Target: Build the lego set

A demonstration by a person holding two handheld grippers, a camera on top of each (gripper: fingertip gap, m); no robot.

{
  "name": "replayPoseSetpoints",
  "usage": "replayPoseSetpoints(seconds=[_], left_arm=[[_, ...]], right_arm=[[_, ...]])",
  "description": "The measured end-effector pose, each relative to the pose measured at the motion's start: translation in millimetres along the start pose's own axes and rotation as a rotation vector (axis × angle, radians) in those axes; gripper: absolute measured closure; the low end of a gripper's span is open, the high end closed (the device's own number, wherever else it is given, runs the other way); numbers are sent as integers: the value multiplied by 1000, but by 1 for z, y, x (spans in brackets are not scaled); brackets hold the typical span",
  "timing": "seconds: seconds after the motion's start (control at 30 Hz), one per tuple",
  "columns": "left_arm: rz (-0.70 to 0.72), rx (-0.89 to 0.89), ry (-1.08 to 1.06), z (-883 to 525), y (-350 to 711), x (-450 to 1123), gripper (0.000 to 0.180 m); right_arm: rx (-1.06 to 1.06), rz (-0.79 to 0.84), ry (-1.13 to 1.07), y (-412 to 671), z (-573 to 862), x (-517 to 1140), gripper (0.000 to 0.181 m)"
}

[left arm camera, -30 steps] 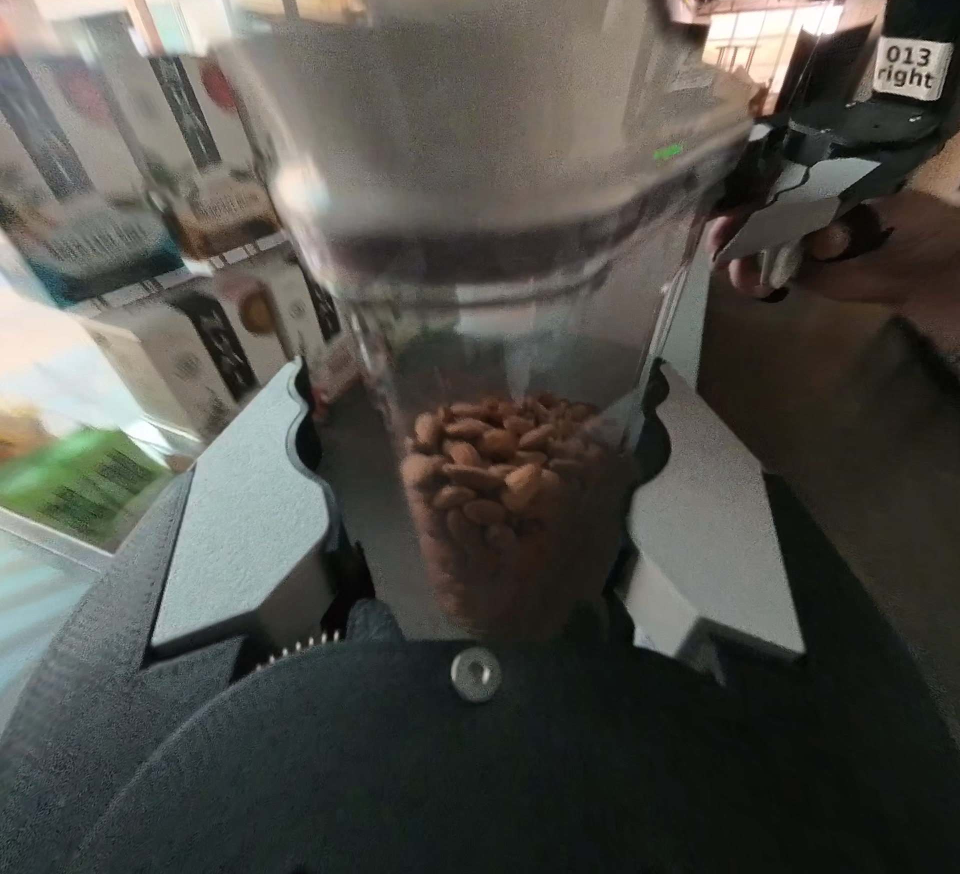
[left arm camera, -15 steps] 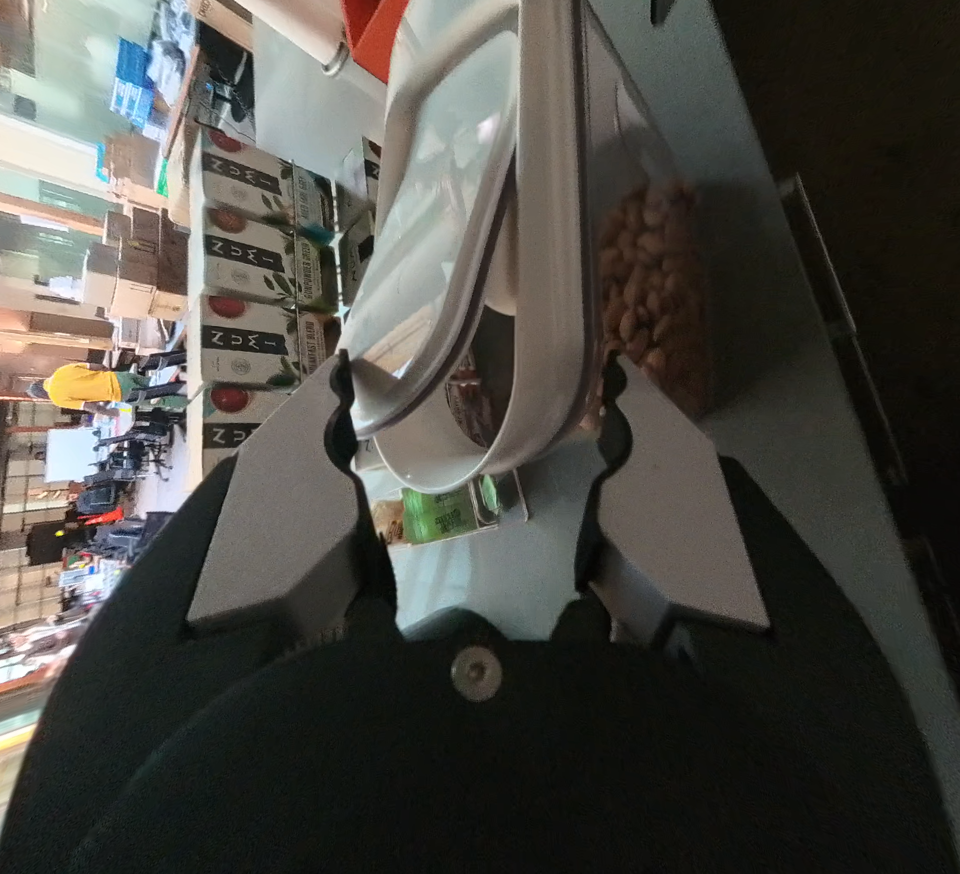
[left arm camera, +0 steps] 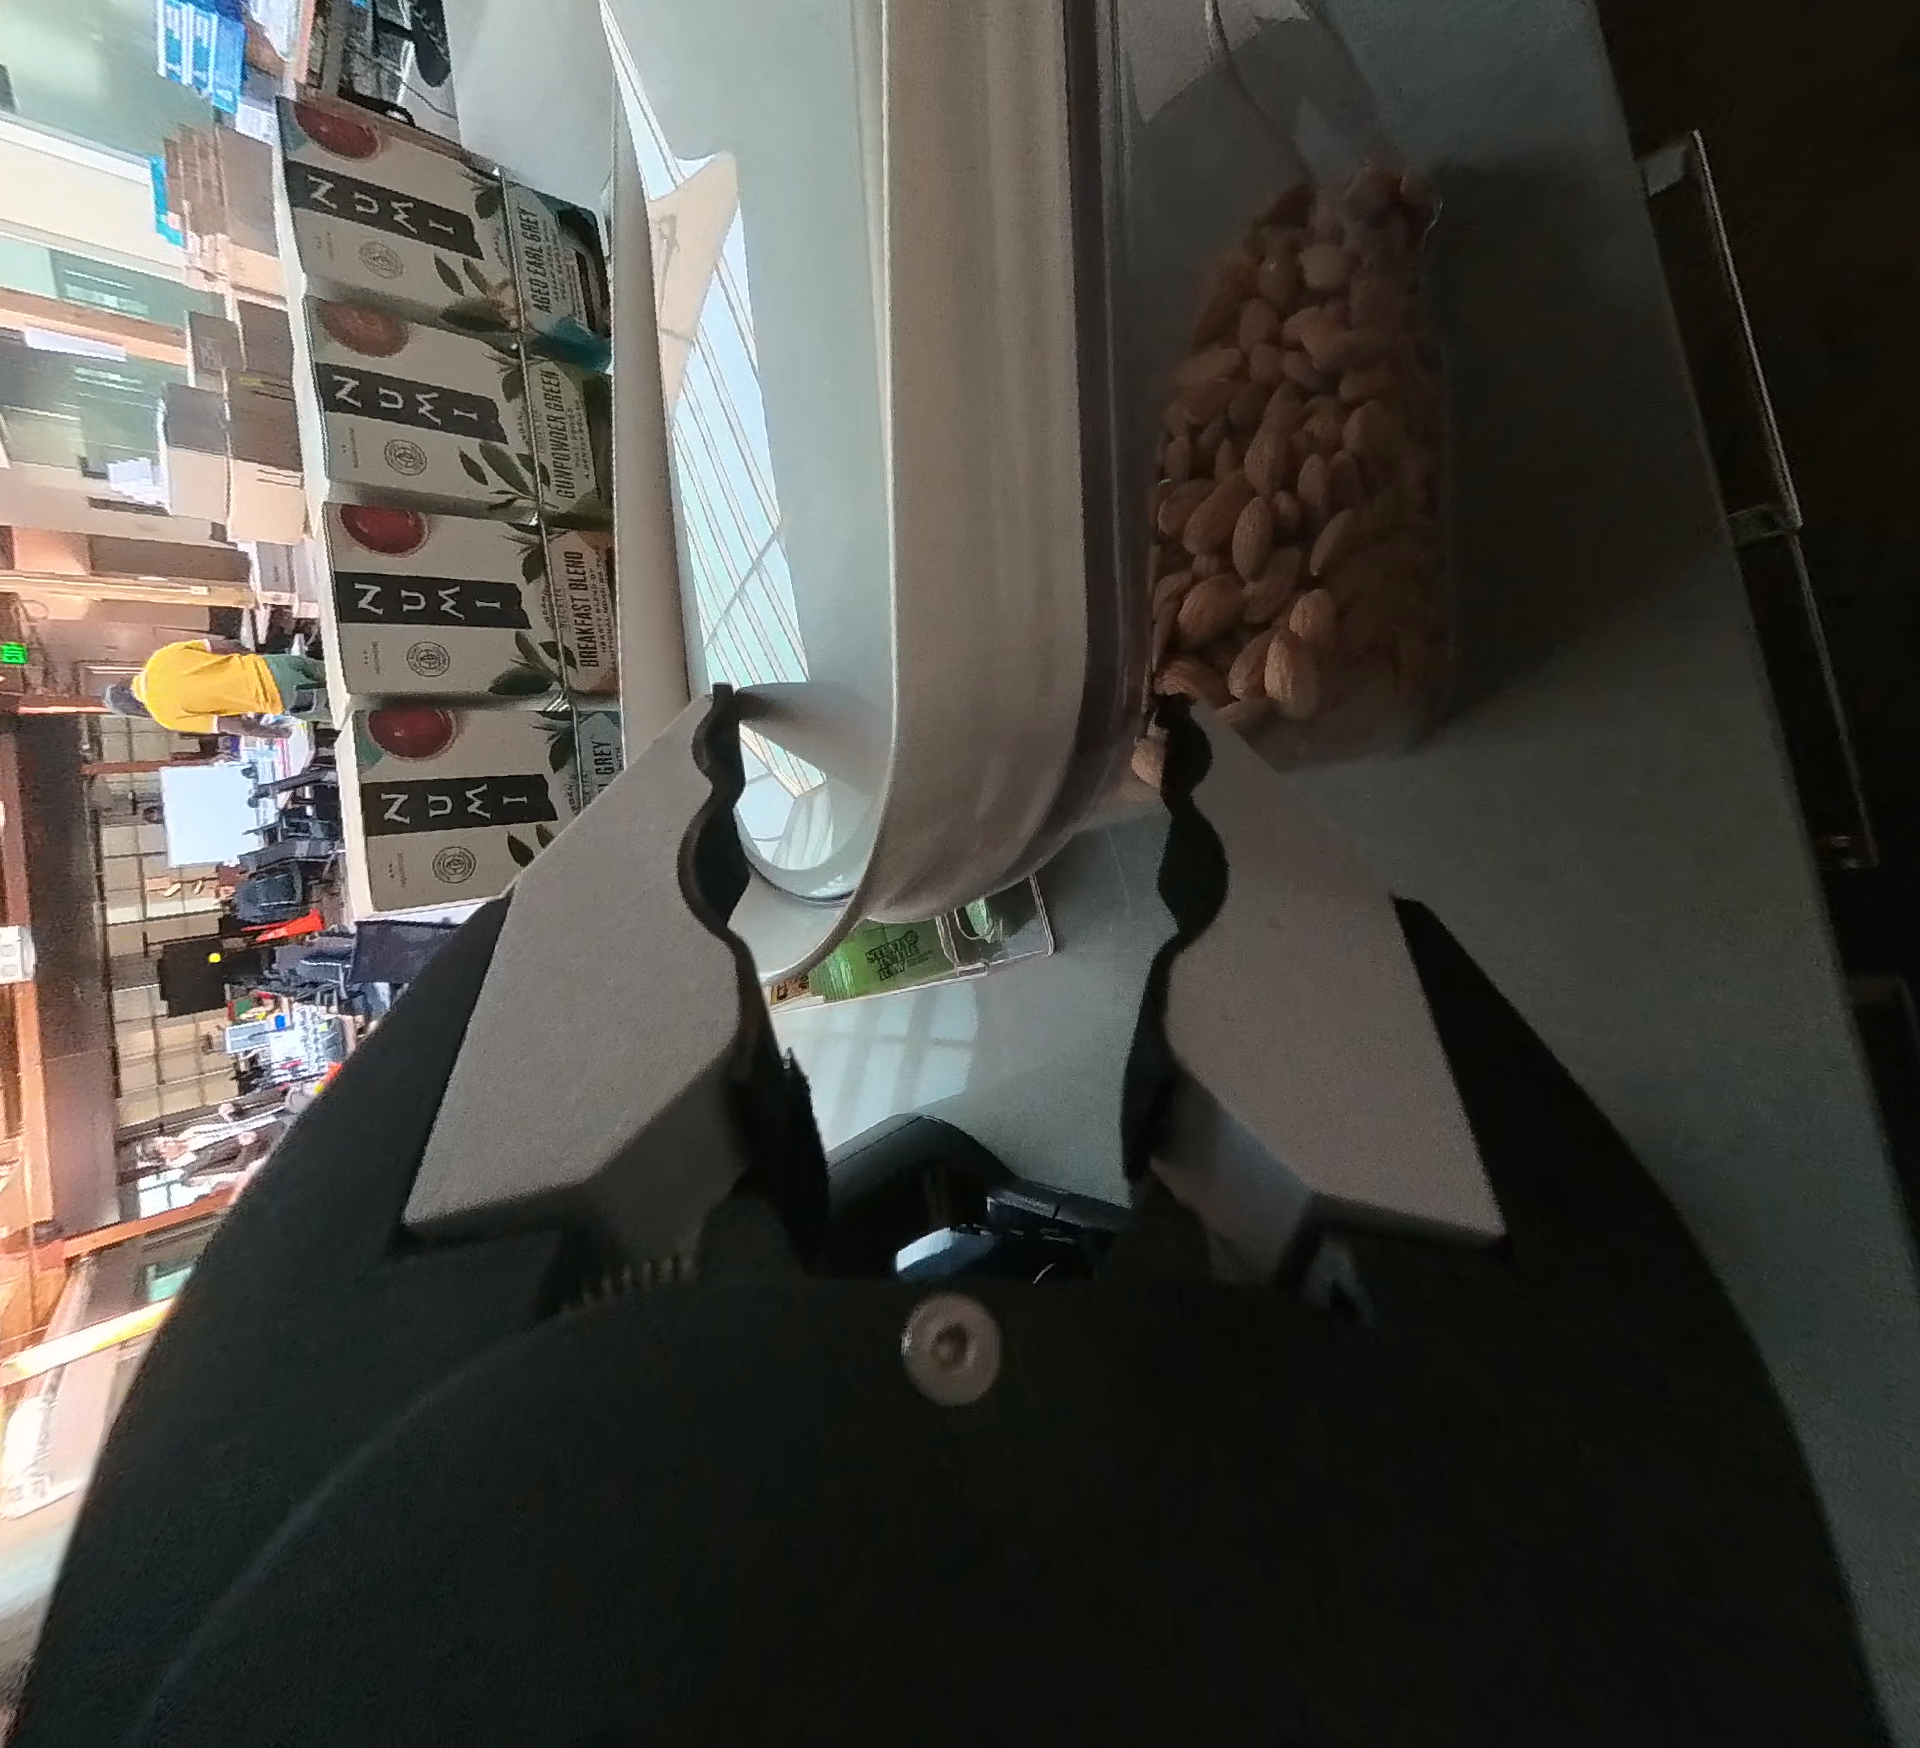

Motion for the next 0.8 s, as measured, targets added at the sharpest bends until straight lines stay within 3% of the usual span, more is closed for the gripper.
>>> replayPoseSetpoints(seconds=[0.4,0.6,0.8], left_arm=[[246,-326,52,11,-33,-36,87],[223,-462,33,42,-79,-54,93],[71,-515,-54,89,-129,-47,111]], right_arm=[[14,17,-45,-2,-16,-8,90],[42,36,-84,-7,-27,-19,96],[63,38,-73,-19,-44,-20,108]])
Point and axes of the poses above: each gripper's, where its closed fingertips meet, x out along the fingers, y out of its top, z = x × y across the jaws, the point moved 10 cm from there along -x, back along the fingers, and after that the axes turned 12 degrees about x, right-handed, at the moved point
